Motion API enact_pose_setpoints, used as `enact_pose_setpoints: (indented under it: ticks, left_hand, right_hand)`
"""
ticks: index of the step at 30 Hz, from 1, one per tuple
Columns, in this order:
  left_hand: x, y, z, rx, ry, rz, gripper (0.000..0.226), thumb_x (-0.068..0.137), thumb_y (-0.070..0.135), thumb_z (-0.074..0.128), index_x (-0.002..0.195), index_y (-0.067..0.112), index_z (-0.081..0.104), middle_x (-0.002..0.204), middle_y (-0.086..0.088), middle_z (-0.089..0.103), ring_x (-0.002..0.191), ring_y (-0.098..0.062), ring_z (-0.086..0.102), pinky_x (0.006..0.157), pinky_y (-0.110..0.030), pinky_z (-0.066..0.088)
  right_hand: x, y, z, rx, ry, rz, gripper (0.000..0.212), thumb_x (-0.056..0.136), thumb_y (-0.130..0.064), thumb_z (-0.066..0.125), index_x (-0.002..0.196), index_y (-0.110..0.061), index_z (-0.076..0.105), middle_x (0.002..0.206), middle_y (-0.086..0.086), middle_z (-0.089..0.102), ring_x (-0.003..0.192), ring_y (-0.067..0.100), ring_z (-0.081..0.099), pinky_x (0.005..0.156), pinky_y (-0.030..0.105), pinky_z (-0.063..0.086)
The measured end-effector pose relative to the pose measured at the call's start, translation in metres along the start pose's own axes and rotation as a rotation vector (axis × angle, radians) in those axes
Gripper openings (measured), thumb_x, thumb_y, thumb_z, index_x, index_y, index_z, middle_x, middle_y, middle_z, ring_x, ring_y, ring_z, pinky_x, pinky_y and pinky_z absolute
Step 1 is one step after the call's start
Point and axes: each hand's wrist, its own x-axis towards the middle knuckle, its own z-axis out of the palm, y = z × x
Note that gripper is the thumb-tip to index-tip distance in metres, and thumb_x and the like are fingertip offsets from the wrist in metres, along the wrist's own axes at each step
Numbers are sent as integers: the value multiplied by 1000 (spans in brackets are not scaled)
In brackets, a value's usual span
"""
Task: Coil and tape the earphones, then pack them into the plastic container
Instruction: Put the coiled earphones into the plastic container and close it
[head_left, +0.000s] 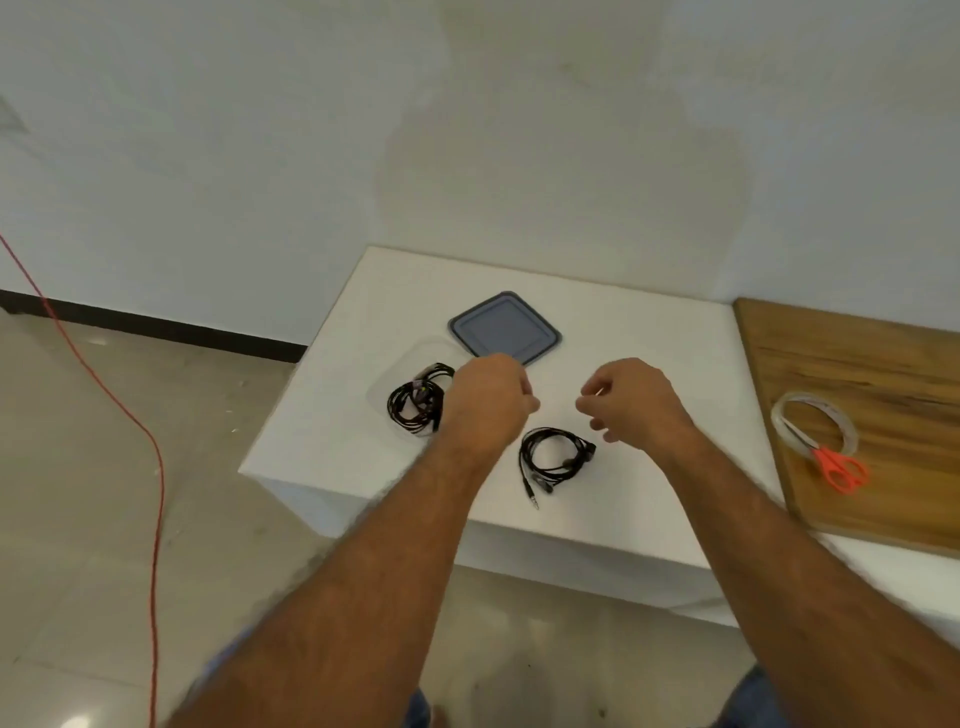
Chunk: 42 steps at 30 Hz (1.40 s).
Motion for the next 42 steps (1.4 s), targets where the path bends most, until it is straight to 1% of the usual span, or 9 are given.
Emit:
enact_pose_setpoints:
  ticks: [5,8,11,21,25,29,32,36,42]
  left_hand:
    - [4,16,35,177,5,35,18,89,31,66,96,16,71,91,-4,71,90,-23,65,70,-31,50]
    - [3,15,45,267,3,19,17,91,26,65,103,15,69,98,-5,69,94,-24,64,69,-30,46]
    - [3,12,51,365,-9,28,18,91,17,63,108,14,68,102,-7,70,95,-24,64,75,-31,51]
    - [1,9,58,393,-45,36,17,91,19,62,105,16,71,97,-4,71,90,-21,64,70,-28,46]
    - [-3,11,50,254,-42,-2,16,92,28,61,105,21,68,97,1,71,90,-18,64,70,-29,49]
    - [-6,7,38,-83,-90,-92,8,87,32,66,94,28,65,90,6,71,85,-13,67,77,-36,58]
    - [-11,1,19,-374,-121,-128,6,87,26,68,91,22,67,85,3,74,82,-13,71,74,-37,60]
    - [-18,-11,-16,-671,-128,-150,6,90,17,67,96,16,66,90,-5,74,85,-17,71,74,-33,59]
    - [-19,-43,-51,-771,36,-155,2,90,10,66,90,12,66,78,-9,70,70,-18,68,66,-34,60]
  right_hand:
    - [-3,33,6,29,-51,76,6,84,-19,71,79,-15,68,78,7,72,72,21,73,70,40,62]
    - [0,37,17,-60,-68,66,15,83,-32,72,85,-18,72,77,4,72,73,22,71,71,36,60]
    - [2,34,24,-146,-79,44,27,81,-45,70,83,-18,71,77,1,70,74,20,68,64,29,53]
    - [11,29,32,-204,-116,17,11,80,-22,66,85,-14,72,78,3,69,74,21,65,60,26,50]
    - [6,28,16,-177,-91,-11,8,80,-22,66,78,-18,72,70,-1,68,73,19,67,57,24,46]
    - [-6,22,-1,-127,-49,-43,10,82,-24,65,73,-24,70,64,-6,67,70,16,66,54,24,44]
    - [-16,12,-8,-22,-9,-63,14,79,-23,66,65,-24,68,61,-4,69,69,18,68,64,35,58]
    - [-24,-14,-8,130,36,-90,15,77,-19,66,62,-18,71,58,-1,70,67,22,71,68,47,61]
    - [-16,-69,14,232,26,-136,15,76,-15,66,65,-6,71,65,8,72,62,27,72,62,45,62]
